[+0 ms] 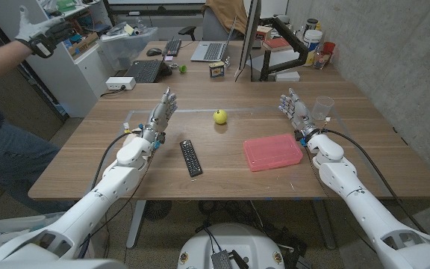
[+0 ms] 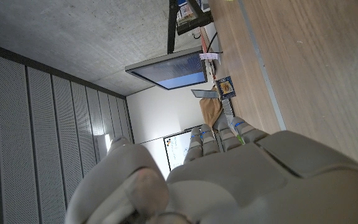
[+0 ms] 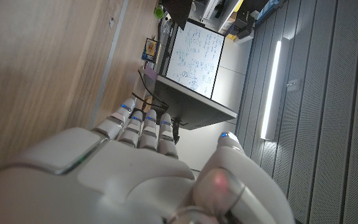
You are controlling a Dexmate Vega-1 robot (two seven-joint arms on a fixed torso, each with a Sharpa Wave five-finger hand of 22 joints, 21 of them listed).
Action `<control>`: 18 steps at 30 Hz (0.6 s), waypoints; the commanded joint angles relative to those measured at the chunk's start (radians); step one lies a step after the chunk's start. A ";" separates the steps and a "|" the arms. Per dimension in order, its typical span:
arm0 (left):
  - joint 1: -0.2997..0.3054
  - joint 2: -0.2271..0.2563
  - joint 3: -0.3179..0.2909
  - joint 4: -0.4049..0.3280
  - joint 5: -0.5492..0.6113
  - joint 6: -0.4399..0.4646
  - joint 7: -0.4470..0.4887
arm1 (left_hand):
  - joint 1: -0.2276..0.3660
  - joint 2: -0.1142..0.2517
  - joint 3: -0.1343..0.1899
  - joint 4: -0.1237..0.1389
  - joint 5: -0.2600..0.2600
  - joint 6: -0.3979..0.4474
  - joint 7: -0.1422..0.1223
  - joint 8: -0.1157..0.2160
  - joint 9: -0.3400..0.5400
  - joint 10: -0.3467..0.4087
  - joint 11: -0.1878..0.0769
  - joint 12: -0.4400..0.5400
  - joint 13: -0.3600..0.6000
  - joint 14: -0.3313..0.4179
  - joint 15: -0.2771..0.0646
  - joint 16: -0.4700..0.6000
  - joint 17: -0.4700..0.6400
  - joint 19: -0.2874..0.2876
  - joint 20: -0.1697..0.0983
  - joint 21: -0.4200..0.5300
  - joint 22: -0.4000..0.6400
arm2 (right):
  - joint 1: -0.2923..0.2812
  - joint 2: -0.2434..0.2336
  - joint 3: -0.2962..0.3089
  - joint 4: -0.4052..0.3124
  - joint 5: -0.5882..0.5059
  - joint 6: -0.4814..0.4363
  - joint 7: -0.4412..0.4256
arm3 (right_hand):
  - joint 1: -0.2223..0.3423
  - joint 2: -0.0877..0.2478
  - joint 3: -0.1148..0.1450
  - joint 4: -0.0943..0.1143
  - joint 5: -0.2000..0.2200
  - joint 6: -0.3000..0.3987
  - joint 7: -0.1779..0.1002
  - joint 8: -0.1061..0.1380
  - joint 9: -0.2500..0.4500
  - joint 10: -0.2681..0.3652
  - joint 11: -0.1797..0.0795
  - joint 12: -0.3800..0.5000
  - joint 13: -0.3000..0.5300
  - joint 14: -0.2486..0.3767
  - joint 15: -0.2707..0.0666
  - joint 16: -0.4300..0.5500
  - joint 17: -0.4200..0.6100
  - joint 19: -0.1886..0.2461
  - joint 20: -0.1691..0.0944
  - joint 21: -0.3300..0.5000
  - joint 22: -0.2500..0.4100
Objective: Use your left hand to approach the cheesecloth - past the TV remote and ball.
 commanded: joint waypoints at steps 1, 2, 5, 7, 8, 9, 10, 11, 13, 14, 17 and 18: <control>0.035 0.032 -0.021 -0.025 0.000 -0.012 0.006 | 0.014 0.001 0.000 -0.005 0.004 0.001 -0.003 0.002 0.005 0.003 -0.012 0.004 0.005 -0.004 -0.004 0.005 0.002 -0.006 0.008 0.004 0.005 | 0.002 0.012 0.010 0.008 -0.014 -0.005 0.012 | 0.009 0.002 0.002 -0.003 0.006 0.009 0.002 0.001 0.004 0.008 -0.002 -0.004 0.005 0.007 0.001 0.004 0.004 0.010 0.003 -0.004 0.004; 0.039 0.034 -0.023 -0.027 0.000 -0.014 0.006 | 0.015 0.001 0.000 -0.005 0.004 0.002 -0.003 0.002 0.005 0.002 -0.013 0.004 0.005 -0.004 -0.004 0.005 0.002 -0.006 0.009 0.004 0.005 | 0.003 0.013 0.010 0.009 -0.016 -0.006 0.012 | 0.009 0.002 0.002 -0.003 0.006 0.010 0.001 0.001 0.004 0.008 -0.001 -0.004 0.005 0.007 0.001 0.004 0.004 0.010 0.004 -0.005 0.004; 0.046 0.040 -0.028 -0.030 0.001 -0.022 0.006 | 0.016 0.001 -0.001 -0.005 0.004 0.003 -0.004 0.002 0.005 0.004 -0.011 0.004 0.005 -0.003 -0.004 0.005 0.002 -0.007 0.011 0.004 0.005 | 0.007 0.016 0.010 0.014 -0.019 -0.007 0.013 | 0.009 0.002 0.002 -0.003 0.006 0.010 0.000 0.001 0.004 0.008 -0.002 -0.004 0.005 0.007 0.001 0.004 0.004 0.010 0.003 -0.005 0.004; 0.049 0.043 -0.030 -0.031 0.001 -0.026 0.004 | 0.017 0.001 -0.001 -0.006 0.004 0.003 -0.005 0.002 0.005 0.004 -0.012 0.004 0.005 -0.003 -0.004 0.005 0.002 -0.007 0.011 0.004 0.005 | 0.009 0.018 0.009 0.016 -0.021 -0.007 0.015 | 0.009 0.002 0.002 -0.004 0.006 0.010 0.000 0.000 0.004 0.009 -0.002 -0.005 0.005 0.007 0.000 0.004 0.004 0.010 0.003 -0.006 0.004; 0.050 0.045 -0.030 -0.032 0.003 -0.028 0.004 | 0.018 0.001 -0.001 -0.006 0.004 0.003 -0.005 0.002 0.005 0.003 -0.012 0.004 0.005 -0.003 -0.004 0.005 0.002 -0.007 0.011 0.004 0.005 | 0.010 0.018 0.008 0.017 -0.023 -0.008 0.014 | 0.009 0.002 0.001 -0.004 0.006 0.011 0.001 0.000 0.004 0.009 -0.003 -0.005 0.005 0.007 0.001 0.004 0.004 0.010 0.004 -0.006 0.004; 0.051 0.047 -0.031 -0.033 0.005 -0.029 0.003 | 0.018 0.001 -0.001 -0.006 0.004 0.003 -0.005 0.002 0.005 0.003 -0.012 0.004 0.005 -0.003 -0.003 0.005 0.002 -0.007 0.011 0.004 0.005 | 0.012 0.020 0.008 0.017 -0.024 -0.008 0.014 | 0.009 0.002 0.001 -0.004 0.006 0.011 0.000 0.000 0.004 0.009 -0.002 -0.005 0.005 0.006 0.002 0.003 0.004 0.010 0.003 -0.006 0.004; 0.052 0.049 -0.031 -0.034 0.007 -0.030 0.003 | 0.019 0.001 -0.001 -0.006 0.004 0.003 -0.006 0.002 0.005 0.004 -0.012 0.004 0.005 -0.003 -0.004 0.005 0.002 -0.007 0.012 0.004 0.005 | 0.013 0.020 0.008 0.018 -0.025 -0.007 0.015 | 0.009 0.002 0.001 -0.004 0.006 0.011 0.001 0.000 0.004 0.009 -0.002 -0.005 0.005 0.006 0.001 0.003 0.004 0.010 0.004 -0.006 0.004; 0.052 0.050 -0.031 -0.034 0.007 -0.031 0.003 | 0.019 0.002 -0.002 -0.007 0.004 0.003 -0.006 0.002 0.005 0.004 -0.012 0.004 0.005 -0.003 -0.004 0.005 0.002 -0.006 0.011 0.005 0.005 | 0.014 0.021 0.008 0.018 -0.027 -0.008 0.014 | 0.009 0.002 0.001 -0.004 0.006 0.011 0.000 0.000 0.004 0.009 -0.002 -0.005 0.005 0.006 0.001 0.003 0.004 0.010 0.003 -0.006 0.004; 0.052 0.053 -0.032 -0.034 0.007 -0.032 0.000 | 0.020 0.002 -0.002 -0.007 0.004 0.003 -0.006 0.002 0.005 0.004 -0.012 0.004 0.005 -0.002 -0.004 0.005 0.002 -0.007 0.012 0.004 0.005 | 0.016 0.022 0.007 0.018 -0.029 -0.009 0.014 | 0.009 0.002 0.001 -0.004 0.006 0.011 0.000 0.000 0.004 0.009 -0.002 -0.006 0.005 0.007 0.001 0.003 0.004 0.010 0.004 -0.007 0.004; 0.052 0.054 -0.033 -0.034 0.009 -0.033 0.002 | 0.021 0.002 -0.002 -0.007 0.004 0.003 -0.007 0.002 0.005 0.004 -0.012 0.004 0.005 -0.002 -0.004 0.006 0.002 -0.007 0.014 0.004 0.005 | 0.017 0.022 0.007 0.019 -0.030 -0.009 0.014 | 0.009 0.002 0.001 -0.004 0.006 0.012 -0.001 0.000 0.004 0.009 -0.002 -0.006 0.005 0.006 0.001 0.003 0.004 0.011 0.004 -0.007 0.004; 0.051 0.058 -0.033 -0.033 0.011 -0.033 0.000 | 0.022 0.002 -0.002 -0.008 0.003 0.003 -0.007 0.001 0.006 0.005 -0.013 0.004 0.005 -0.002 -0.004 0.006 0.002 -0.007 0.016 0.005 0.005 | 0.018 0.023 0.008 0.020 -0.033 -0.011 0.012 | 0.009 0.002 0.001 -0.005 0.006 0.012 0.000 0.000 0.004 0.009 -0.002 -0.006 0.005 0.007 0.001 0.003 0.004 0.011 0.004 -0.007 0.004; 0.051 0.061 -0.033 -0.034 0.014 -0.032 0.000 | 0.023 0.002 -0.002 -0.008 0.003 0.003 -0.007 0.001 0.006 0.005 -0.013 0.004 0.005 -0.001 -0.005 0.006 0.002 -0.007 0.017 0.005 0.005 | 0.019 0.023 0.009 0.020 -0.034 -0.011 0.011 | 0.009 0.002 0.001 -0.005 0.006 0.012 -0.001 0.000 0.004 0.009 -0.001 -0.006 0.005 0.007 0.000 0.003 0.004 0.011 0.004 -0.007 0.004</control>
